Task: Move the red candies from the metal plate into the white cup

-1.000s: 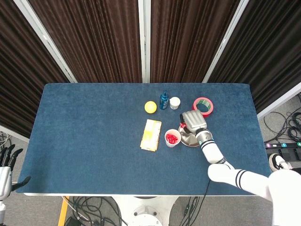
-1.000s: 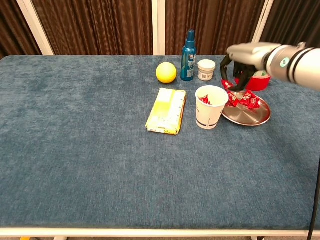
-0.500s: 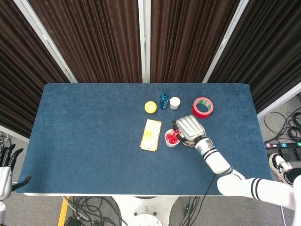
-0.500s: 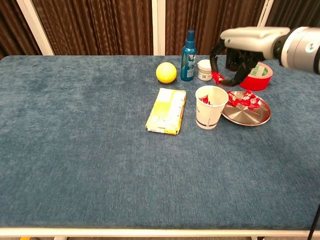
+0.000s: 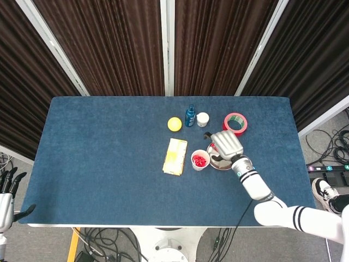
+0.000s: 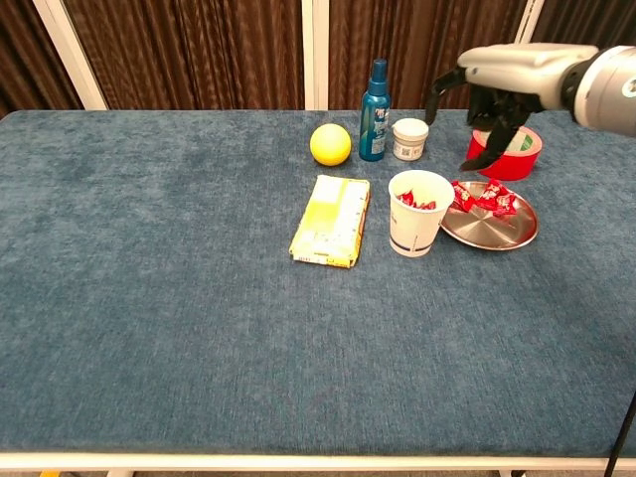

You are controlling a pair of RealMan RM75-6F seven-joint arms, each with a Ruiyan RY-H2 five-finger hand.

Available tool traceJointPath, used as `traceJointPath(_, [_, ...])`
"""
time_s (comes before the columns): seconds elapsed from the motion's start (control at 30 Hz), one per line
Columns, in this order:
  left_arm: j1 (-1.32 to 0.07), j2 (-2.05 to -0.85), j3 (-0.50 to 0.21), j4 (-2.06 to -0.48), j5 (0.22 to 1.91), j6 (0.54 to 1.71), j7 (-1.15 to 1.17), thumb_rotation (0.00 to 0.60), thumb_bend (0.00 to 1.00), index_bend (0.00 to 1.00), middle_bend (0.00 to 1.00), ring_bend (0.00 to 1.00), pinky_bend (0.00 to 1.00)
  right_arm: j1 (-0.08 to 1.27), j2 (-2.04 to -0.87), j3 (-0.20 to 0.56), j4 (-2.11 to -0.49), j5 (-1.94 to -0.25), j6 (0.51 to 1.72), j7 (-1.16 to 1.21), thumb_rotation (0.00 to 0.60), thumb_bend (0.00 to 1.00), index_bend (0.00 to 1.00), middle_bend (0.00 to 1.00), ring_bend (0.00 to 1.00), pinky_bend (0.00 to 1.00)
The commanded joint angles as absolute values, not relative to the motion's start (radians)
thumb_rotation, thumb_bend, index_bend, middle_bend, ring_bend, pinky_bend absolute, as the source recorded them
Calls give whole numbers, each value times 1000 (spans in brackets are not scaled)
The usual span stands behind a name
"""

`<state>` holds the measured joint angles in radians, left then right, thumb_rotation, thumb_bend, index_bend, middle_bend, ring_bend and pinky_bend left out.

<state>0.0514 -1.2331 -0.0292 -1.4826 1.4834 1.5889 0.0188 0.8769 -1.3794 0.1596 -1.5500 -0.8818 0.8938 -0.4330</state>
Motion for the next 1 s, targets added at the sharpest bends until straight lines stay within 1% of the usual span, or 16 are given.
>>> traceJointPath(0.03, [50,-1236,-30,-1480,1484,1587,17,600,0,225,169,91,163,874,-1379,142,-1495,-808,890,-487,600,106,408,937,910,1000])
traceJointPath(0.1, [47,-1238,-31,-1478,1485,1585,16,600,0,225,169,91,163,879,-1404,127,-1450,-759,878,-521,600,108,452,937,910,1000])
traceJointPath(0.2, [47,-1238,-29,-1477,1486,1583,16,600,0,224,169,91,163,892,-1453,121,-1375,-689,836,-537,600,117,470,937,910,1000])
traceJointPath(0.47, [53,-1236,-25,-1481,1480,1581,17,600,0,224,169,91,163,947,-1585,114,-1175,-581,746,-593,600,134,474,937,909,1000])
traceJointPath(0.6, [53,-1234,-26,-1483,1476,1579,18,600,0,224,170,91,163,972,-1630,115,-1103,-546,721,-619,600,135,474,935,907,1000])
traceJointPath(0.8, [55,-1231,-25,-1485,1473,1577,17,600,0,224,169,91,163,998,-1675,121,-1026,-520,676,-630,600,134,474,934,904,1000])
traceJointPath(1.0, [58,-1230,-25,-1486,1468,1576,17,600,0,224,169,91,163,1014,-1703,126,-998,-528,660,-628,600,135,475,935,904,1000])
